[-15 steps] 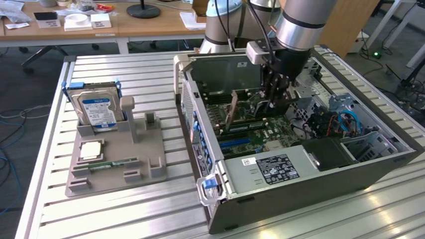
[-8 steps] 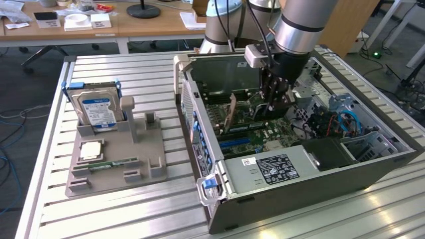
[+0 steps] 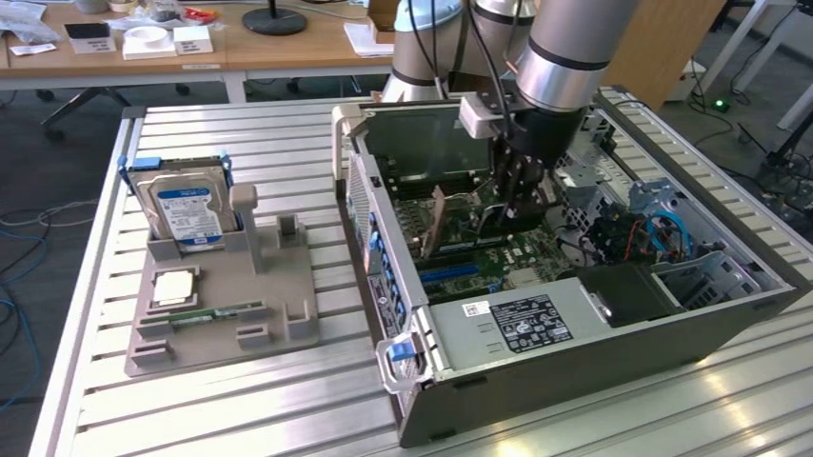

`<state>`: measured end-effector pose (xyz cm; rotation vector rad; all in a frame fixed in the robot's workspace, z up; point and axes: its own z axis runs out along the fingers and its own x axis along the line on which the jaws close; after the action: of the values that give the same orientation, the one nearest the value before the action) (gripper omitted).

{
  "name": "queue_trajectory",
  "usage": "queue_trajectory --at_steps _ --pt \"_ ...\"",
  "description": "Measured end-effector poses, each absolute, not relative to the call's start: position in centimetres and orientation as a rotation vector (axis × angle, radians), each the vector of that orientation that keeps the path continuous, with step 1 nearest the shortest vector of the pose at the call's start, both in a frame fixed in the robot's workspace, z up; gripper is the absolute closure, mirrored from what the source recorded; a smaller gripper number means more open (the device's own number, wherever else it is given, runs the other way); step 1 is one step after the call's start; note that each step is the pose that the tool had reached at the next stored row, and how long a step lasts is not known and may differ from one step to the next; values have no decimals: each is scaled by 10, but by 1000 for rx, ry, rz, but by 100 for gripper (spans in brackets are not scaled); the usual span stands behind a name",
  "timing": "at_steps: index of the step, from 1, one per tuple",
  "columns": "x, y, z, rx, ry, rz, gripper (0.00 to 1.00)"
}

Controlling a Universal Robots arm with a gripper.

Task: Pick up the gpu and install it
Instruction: 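Insert the gpu into the slot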

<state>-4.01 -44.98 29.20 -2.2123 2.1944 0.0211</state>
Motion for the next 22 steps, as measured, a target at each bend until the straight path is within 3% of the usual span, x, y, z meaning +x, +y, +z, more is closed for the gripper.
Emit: queue_trajectory --at_steps 22 --pt "-60 -451 274 -2231 2171 10 74"
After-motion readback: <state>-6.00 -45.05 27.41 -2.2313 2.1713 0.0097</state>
